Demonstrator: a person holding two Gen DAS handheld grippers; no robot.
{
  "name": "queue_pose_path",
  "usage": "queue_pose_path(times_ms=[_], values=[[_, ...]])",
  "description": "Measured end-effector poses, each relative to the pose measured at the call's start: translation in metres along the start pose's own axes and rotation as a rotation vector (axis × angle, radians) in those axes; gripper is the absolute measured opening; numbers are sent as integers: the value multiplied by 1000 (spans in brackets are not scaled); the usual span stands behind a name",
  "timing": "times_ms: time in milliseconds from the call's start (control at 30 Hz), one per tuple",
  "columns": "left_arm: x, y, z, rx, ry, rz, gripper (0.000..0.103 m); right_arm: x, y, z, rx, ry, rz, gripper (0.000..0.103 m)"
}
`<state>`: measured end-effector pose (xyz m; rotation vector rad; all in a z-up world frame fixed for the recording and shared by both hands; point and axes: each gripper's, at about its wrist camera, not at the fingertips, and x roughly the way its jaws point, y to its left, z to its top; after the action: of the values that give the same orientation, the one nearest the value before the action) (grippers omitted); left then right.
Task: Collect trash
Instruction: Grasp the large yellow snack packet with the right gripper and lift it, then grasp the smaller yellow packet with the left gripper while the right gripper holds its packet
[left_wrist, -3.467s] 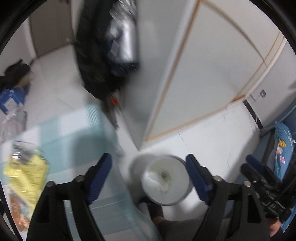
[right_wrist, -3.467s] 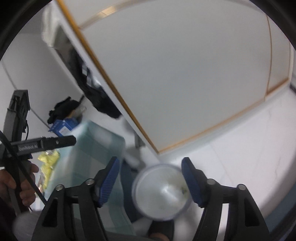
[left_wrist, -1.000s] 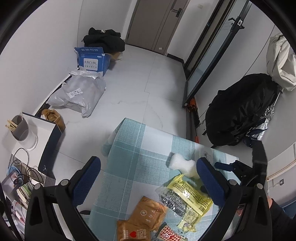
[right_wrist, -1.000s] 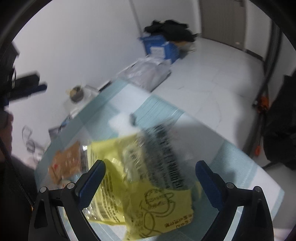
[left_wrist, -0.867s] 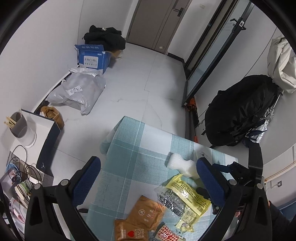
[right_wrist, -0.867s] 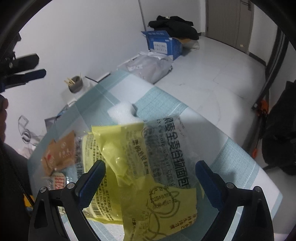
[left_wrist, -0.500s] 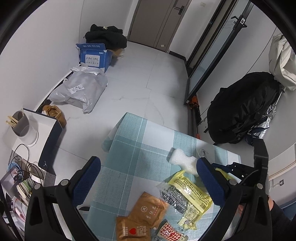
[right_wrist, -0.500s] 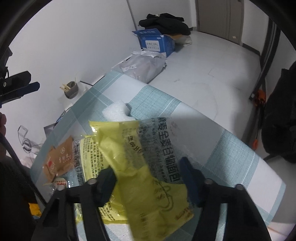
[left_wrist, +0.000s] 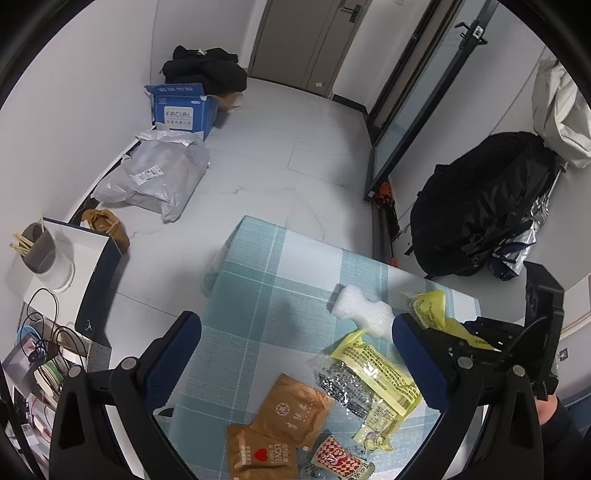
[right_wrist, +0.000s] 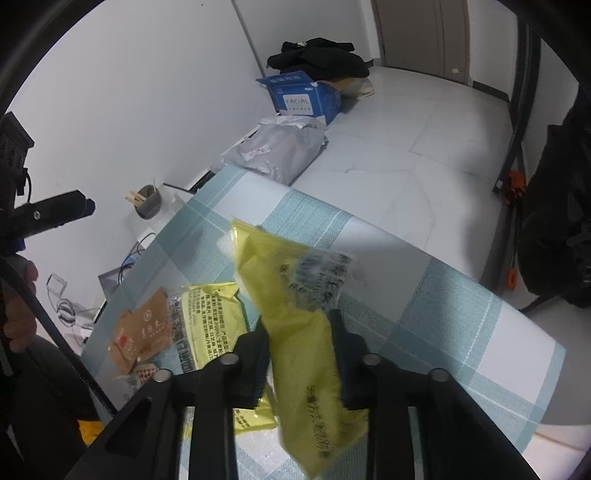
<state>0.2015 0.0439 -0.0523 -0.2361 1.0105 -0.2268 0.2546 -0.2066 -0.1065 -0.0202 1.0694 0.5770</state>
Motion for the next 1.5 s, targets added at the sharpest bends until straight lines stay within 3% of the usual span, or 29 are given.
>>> queue_pose_path(times_ms=[267,567,733,933,1233,1433,1500], values=[[6,-29,-6,98,27,-46,101,-22,0,-4,-2,-62,2,20],[42,-62,-25,210,191,-112,101,-52,-11,-13,50,-124,22,19],[59,-64,-32,213,218,-89,101,-62,-16,-18,60,-140,27,19],[77,-67,-35,286,250,23,101,-70,-24,-22,72,-154,52,19],[92,-74,-49,353,329,60,100,-74,-34,-24,79,-156,67,19],[94,-89,-58,425,338,84,91,-75,-37,-27,81,-152,66,19],[91,-96,-61,454,329,74,82,-74,-36,-26,84,-151,64,20]])
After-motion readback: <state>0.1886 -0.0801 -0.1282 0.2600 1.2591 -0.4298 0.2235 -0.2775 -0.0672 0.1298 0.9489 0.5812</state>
